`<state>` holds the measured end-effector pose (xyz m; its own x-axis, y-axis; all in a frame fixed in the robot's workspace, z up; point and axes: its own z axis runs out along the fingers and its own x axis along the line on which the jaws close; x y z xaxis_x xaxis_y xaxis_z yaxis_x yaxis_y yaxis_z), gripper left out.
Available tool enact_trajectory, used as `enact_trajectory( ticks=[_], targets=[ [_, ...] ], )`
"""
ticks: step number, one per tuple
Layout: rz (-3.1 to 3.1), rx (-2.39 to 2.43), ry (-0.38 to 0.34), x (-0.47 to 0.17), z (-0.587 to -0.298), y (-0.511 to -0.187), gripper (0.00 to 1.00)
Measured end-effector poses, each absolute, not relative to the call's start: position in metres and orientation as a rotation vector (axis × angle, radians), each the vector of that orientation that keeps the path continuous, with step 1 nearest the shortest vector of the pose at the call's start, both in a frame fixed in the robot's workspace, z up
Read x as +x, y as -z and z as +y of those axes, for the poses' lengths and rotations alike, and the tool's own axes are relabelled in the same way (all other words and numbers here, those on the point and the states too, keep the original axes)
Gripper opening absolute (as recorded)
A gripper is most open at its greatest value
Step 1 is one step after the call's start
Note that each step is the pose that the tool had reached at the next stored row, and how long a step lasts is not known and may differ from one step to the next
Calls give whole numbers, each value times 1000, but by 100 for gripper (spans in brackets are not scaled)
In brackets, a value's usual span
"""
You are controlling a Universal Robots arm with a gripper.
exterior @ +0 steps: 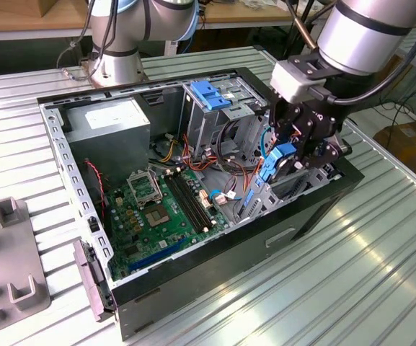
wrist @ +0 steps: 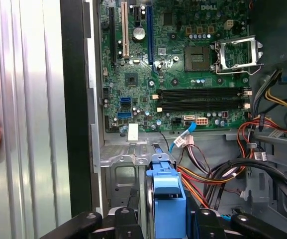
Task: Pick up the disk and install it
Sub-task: 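Insert the disk into the insertion slot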
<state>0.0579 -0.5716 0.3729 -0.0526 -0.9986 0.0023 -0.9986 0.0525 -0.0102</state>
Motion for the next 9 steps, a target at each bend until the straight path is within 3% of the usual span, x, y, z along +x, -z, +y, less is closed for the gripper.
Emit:
enact_trajectory(
  ticks=[9],
  targets=[
    [2277, -2160, 12, 58, -571, -390, 44]
  ],
)
